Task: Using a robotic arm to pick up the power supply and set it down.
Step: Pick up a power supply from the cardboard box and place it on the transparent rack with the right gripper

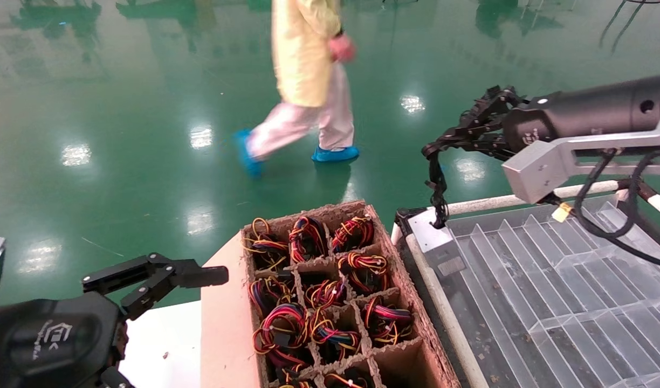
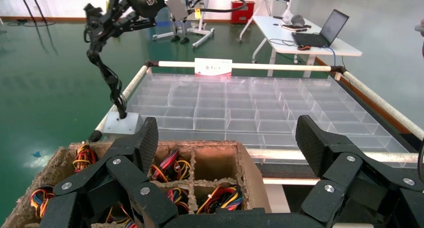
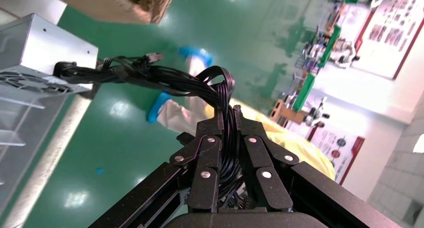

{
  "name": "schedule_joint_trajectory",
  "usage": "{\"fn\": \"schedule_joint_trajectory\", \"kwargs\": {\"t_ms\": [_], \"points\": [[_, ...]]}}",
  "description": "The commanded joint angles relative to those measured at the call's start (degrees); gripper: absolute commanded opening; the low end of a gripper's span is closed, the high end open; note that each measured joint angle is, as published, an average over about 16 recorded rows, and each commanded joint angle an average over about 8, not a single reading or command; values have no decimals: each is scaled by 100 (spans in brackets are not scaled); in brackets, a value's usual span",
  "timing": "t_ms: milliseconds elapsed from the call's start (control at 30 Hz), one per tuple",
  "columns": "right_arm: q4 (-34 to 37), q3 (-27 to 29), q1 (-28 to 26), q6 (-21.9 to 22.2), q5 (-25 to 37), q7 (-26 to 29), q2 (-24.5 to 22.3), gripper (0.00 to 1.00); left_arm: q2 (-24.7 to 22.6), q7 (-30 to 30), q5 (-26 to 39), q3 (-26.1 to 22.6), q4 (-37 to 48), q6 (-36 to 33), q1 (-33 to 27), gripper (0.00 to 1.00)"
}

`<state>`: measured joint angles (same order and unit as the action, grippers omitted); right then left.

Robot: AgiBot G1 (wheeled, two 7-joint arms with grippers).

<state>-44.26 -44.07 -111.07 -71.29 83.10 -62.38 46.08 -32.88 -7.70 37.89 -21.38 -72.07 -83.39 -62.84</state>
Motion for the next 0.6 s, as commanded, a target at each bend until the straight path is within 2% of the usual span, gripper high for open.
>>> {"fn": "schedule_joint_trajectory", "kwargs": {"t_ms": [33, 600], "points": [[78, 16, 29, -1, -26, -20, -47, 0, 0, 0, 0, 0, 0, 0, 0, 100], [1484, 251, 190, 346, -314, -1094, 48, 0, 0, 0, 0, -1, 0, 0, 0, 100]]}}
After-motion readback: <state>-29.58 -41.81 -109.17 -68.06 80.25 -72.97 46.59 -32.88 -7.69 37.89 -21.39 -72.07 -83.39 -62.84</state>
